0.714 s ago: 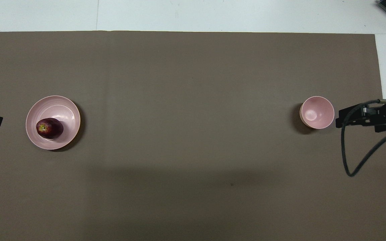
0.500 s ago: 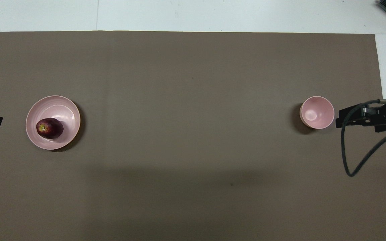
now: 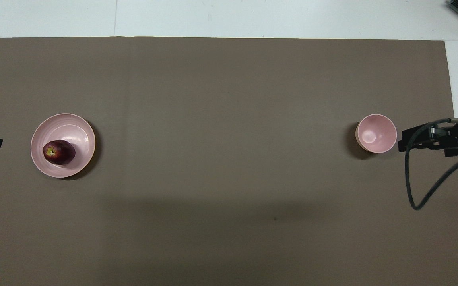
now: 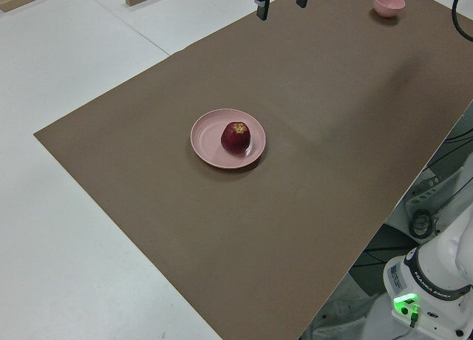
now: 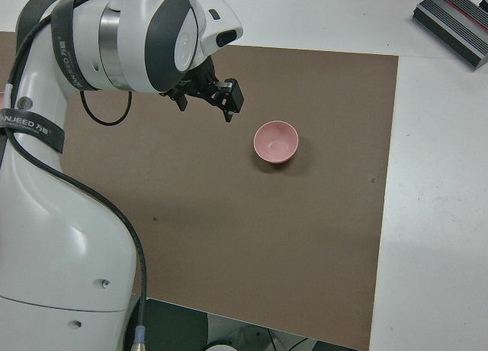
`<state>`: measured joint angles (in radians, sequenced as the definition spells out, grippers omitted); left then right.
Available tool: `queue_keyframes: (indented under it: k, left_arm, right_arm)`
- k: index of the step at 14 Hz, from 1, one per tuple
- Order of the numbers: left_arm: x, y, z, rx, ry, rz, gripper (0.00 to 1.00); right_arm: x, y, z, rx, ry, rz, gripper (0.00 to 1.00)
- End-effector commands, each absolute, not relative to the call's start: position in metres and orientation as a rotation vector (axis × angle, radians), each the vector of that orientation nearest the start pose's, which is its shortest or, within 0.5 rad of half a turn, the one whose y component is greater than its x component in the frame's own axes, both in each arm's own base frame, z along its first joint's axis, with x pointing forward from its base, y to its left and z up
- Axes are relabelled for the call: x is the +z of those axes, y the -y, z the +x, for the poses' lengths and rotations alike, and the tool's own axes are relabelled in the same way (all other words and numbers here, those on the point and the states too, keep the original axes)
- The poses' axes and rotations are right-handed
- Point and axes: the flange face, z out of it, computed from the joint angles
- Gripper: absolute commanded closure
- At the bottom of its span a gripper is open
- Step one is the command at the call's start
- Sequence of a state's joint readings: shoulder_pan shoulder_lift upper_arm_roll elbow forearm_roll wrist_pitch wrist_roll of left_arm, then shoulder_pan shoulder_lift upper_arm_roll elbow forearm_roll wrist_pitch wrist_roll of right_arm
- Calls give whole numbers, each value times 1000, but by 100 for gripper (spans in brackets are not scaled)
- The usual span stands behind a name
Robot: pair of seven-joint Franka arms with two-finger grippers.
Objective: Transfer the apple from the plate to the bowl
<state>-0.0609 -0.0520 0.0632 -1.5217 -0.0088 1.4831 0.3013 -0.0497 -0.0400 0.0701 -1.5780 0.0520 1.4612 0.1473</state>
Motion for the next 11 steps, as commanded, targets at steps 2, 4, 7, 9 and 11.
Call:
queue_keyframes:
  k: [2,4,7,9,11]
  left_arm:
    - [673,-2,524,-23,-456,-3123,0]
    - [673,-2,524,-25,-456,-3123,0]
    - [673,-2,524,-28,-456,-3123,0]
    - [673,-2,524,-30,-456,-3122,0]
    - [673,-2,524,-28,-456,-3123,0]
  right_arm:
    - [640,-17,526,176,-134,-3093,0]
    - [650,-18,526,154,-129,-3097,0]
    - [655,-21,522,171,-120,-3096,0]
    - [657,-22,518,167,-118,-3092,0]
    - [657,-22,515,184,-129,-3092,0]
